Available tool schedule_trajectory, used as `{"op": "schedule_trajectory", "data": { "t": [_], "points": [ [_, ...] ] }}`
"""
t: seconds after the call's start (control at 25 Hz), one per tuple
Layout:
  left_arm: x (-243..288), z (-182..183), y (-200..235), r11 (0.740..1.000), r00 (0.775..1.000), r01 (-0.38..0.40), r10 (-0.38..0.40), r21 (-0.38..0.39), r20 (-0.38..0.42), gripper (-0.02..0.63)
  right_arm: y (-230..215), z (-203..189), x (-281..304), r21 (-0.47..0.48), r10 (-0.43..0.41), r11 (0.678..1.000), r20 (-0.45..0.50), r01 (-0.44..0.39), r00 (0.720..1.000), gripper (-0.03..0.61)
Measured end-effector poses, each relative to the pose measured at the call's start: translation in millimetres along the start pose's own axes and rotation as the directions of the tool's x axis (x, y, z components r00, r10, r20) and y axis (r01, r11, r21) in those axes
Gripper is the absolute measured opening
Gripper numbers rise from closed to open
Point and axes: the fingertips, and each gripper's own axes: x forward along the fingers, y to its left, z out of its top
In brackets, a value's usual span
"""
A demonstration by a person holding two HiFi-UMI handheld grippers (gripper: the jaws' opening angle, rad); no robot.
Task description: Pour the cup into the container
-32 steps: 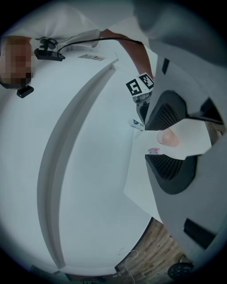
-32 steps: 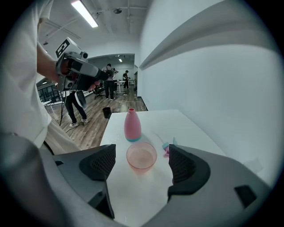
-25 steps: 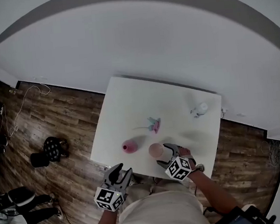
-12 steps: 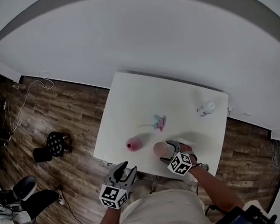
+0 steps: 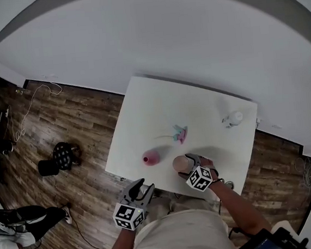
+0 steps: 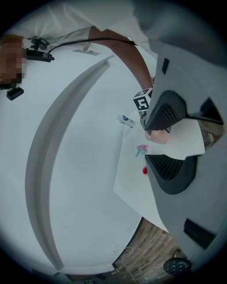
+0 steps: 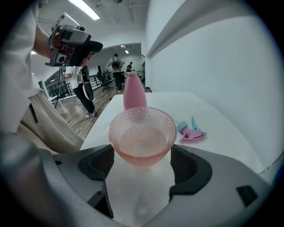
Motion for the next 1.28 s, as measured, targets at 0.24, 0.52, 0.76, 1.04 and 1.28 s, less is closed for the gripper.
{"op": "schedule_trajectory", "data": {
  "t": [0.24, 0.52, 0.76, 1.04, 1.28],
  "points": [
    [-1.7, -6.7, 0.4, 1.000, 1.000, -0.006, 0.005, -0.005, -0.012, 0.164, -0.7, -1.7, 7.9, 0.021, -0.005, 1.000, 0.014, 0.005, 1.000, 0.379],
    [-4.5, -16.1, 3.1, 1.000, 1.000, -0.014, 0.013, -0.017, -0.023, 0.164, -4.4, 3.3, 10.4, 0.078, -0.034, 0.996, 0.036, 0.031, 0.999, 0.379],
    [-4.7, -17.5, 3.7, 1.000, 1.000, -0.015, 0.014, -0.020, -0.025, 0.164, -2.2, 6.9, 11.4, 0.060, -0.039, 0.998, 0.040, 0.037, 0.998, 0.377],
    [-7.2, -19.6, 6.3, 1.000, 0.999, -0.023, 0.022, -0.021, -0.031, 0.164, -7.6, 6.4, 13.9, 0.062, -0.076, 0.995, 0.040, 0.073, 0.996, 0.377],
    [-12.3, -24.2, 8.9, 0.999, 0.999, -0.031, 0.030, -0.023, -0.040, 0.164, -6.7, 6.9, 21.2, 0.066, -0.080, 0.995, 0.036, 0.078, 0.996, 0.377]
  ]
}}
